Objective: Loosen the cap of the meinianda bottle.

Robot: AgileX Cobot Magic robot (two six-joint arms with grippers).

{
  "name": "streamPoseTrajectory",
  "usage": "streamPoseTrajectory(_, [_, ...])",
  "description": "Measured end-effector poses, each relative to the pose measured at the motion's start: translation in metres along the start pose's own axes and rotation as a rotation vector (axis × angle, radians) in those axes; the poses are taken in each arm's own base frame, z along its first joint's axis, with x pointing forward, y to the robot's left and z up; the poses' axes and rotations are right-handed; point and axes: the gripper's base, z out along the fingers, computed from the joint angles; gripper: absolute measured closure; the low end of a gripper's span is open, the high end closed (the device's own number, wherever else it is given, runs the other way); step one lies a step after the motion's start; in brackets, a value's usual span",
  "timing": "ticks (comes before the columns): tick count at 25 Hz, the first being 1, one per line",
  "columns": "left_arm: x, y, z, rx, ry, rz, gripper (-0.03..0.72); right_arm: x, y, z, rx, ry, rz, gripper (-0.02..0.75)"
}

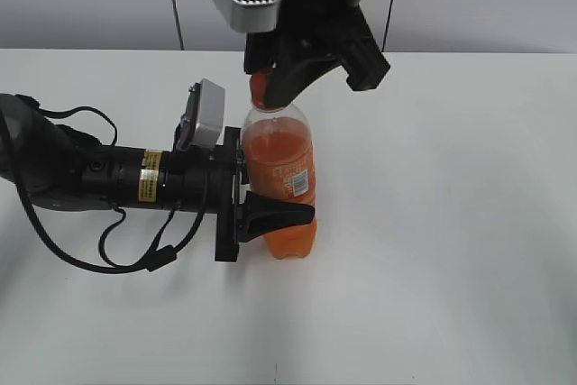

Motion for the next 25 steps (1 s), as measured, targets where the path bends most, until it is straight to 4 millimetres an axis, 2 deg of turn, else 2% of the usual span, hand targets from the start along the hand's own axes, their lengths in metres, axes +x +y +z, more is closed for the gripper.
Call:
streamPoseTrajectory(9, [0.0000,0.0001,0.0000,-0.001,0.000,-0.001,0.276,-0.0002,-0.0001,-0.0002,0.001,-0.001,-0.143,0.466])
streamPoseTrajectory(25, [-0.0002,0.0006,0.0000,-0.006,-0.002,-0.007,0.276,0.0004,-0.0007,-0.0005,0.007,0.006,-0.023,0.457])
